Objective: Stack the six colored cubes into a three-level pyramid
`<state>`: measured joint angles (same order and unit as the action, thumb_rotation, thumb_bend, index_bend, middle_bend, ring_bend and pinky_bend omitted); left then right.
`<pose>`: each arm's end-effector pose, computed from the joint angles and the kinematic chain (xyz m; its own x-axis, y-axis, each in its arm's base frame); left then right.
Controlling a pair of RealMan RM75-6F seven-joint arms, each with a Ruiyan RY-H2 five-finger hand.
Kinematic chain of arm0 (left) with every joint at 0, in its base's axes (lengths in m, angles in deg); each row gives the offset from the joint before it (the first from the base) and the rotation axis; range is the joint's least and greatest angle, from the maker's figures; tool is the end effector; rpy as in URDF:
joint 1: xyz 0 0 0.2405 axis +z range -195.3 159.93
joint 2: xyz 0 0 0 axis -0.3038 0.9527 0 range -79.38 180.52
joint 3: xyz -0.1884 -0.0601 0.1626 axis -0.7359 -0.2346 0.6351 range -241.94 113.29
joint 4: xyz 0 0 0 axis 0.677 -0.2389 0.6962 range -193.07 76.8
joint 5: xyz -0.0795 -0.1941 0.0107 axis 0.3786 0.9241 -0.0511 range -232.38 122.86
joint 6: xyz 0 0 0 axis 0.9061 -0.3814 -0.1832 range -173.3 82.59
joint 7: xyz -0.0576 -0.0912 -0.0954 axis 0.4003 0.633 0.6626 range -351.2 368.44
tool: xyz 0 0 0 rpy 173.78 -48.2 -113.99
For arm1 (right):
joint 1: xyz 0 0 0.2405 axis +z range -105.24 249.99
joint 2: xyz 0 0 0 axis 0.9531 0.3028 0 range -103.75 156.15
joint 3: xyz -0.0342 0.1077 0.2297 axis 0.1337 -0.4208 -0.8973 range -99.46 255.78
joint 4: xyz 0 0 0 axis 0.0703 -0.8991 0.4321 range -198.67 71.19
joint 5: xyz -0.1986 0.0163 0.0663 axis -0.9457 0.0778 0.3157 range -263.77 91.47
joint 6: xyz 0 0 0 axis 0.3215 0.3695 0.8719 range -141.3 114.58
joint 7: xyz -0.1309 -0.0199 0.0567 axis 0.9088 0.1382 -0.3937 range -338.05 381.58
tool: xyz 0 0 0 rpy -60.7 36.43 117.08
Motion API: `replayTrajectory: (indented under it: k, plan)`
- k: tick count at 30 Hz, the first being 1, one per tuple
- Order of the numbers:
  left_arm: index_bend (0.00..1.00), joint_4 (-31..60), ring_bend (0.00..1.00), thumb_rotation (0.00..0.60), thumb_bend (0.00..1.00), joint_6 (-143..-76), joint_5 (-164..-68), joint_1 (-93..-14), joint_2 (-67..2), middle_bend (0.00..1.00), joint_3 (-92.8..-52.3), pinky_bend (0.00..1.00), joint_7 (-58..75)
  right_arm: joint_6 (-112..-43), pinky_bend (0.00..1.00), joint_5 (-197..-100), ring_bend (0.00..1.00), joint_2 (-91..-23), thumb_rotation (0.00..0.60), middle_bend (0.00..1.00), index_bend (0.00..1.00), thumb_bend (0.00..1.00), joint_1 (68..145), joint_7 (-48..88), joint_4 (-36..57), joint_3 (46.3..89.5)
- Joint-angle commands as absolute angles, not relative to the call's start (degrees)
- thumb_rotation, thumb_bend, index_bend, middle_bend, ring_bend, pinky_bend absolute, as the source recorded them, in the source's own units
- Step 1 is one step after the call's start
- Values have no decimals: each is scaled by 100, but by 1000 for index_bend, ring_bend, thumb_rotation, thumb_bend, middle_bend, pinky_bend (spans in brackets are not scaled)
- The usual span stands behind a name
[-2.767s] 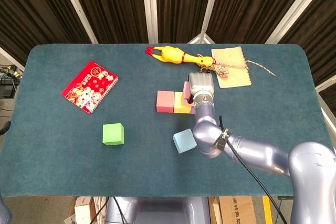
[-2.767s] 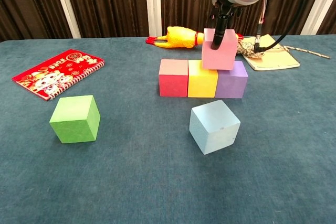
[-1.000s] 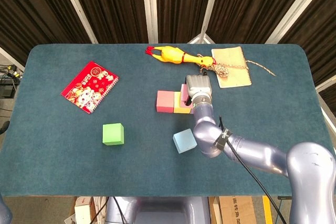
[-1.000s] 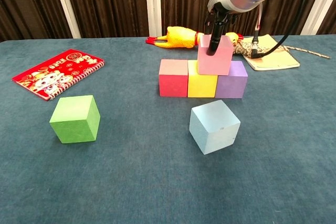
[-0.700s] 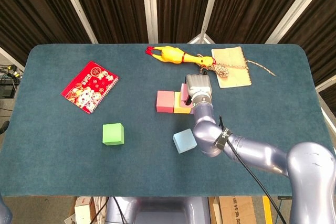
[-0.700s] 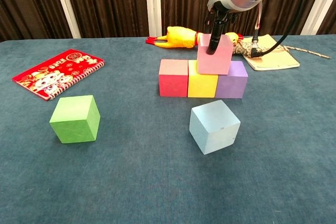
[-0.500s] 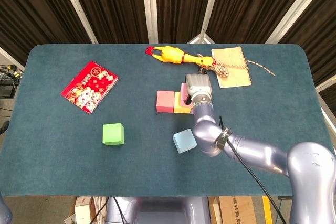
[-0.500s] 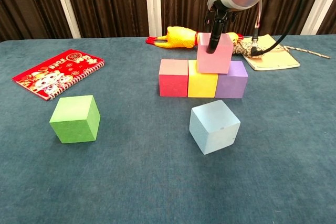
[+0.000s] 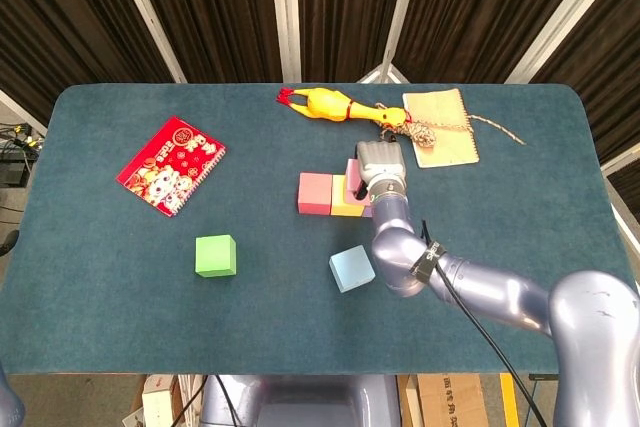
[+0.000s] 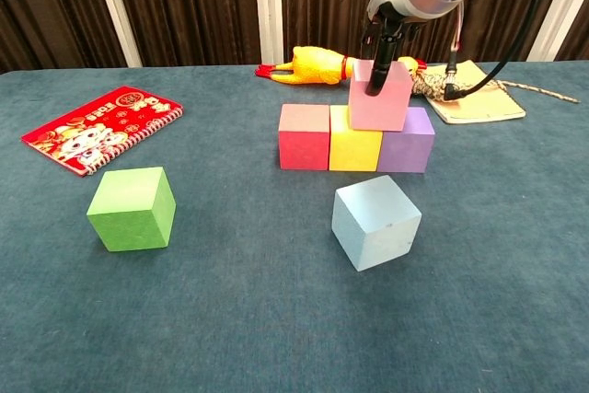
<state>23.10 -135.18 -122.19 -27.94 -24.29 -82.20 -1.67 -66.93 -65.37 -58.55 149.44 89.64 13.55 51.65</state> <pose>-0.3304 0.2506 0.1861 0.4938 -0.3158 0.8102 0.8611 0.3073 -0.4050 -0.0211 -0.4550 0.0256 0.4188 -0.4963 0.7604 -0.8664 0.0323 0.4983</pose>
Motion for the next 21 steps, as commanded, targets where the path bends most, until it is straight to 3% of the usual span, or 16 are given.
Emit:
replayTrajectory:
  k: [1, 21]
  plan:
    - [151, 2308, 0, 600, 159, -13518, -12228, -2798, -2435, 0, -8214, 18, -173, -6674, 0, -6541, 204, -5845, 600, 439, 452, 327, 14933, 8945, 1360, 5174]
    - [151, 2297, 0, 600, 159, -13531, -12218, -2807, -2459, 0, -8225, 18, -197, -6500, 0, -6635, 181, -5776, 600, 413, 453, 327, 14905, 8751, 1488, 5313]
